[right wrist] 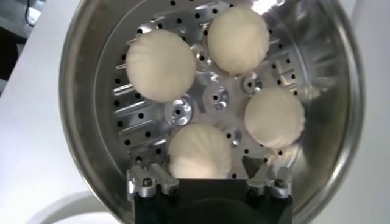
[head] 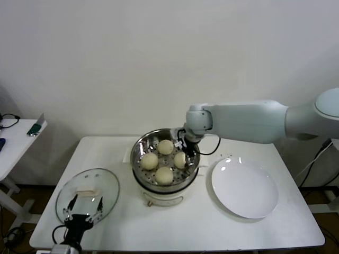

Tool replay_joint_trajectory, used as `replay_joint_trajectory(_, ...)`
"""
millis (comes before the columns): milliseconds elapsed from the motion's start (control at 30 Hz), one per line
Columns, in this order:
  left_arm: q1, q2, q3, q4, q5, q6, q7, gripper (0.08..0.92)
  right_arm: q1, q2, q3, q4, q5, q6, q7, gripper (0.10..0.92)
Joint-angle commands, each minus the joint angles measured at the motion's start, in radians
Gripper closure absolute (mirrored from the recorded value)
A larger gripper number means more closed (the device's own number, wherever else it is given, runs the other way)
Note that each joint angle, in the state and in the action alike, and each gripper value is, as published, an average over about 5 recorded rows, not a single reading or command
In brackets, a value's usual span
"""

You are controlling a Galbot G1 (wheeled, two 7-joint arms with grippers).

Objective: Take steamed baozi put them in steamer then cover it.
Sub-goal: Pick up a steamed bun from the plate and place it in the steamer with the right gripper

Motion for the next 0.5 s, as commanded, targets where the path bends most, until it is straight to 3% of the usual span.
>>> replay_joint_trajectory(33,-0.002,-0.001,-0.001,-0.002,-0.001,0.007,-0.001,0.177,0.046,-0.033,0.067,-0.026,0.069,0.046,-0.049,0.208)
replay_joint_trajectory(233,0.002,0.004,-0.010,-0.005,-0.007,-0.012,-0.004,0.177,0.114,-0.164,0.127,-0.010,0.264,0.079,-0.135,0.203)
replay_joint_trajectory(333,0.004,0.007,-0.009,-0.003,-0.008,-0.027,-0.004,0.177,0.122,-0.255,0.150,0.029,0.295,0.084,-0.128,0.202)
replay_joint_trajectory(400,0.002,0.006,-0.007,-0.002,-0.006,-0.036,-0.003,0.177,0.099,-0.315,0.184,0.060,0.295,0.074,-0.057,0.203)
replay_joint_trajectory(500,-0.007,0.005,-0.005,0.000,-0.001,-0.049,-0.003,0.177,-0.007,-0.410,0.303,0.089,0.310,0.068,0.162,0.203)
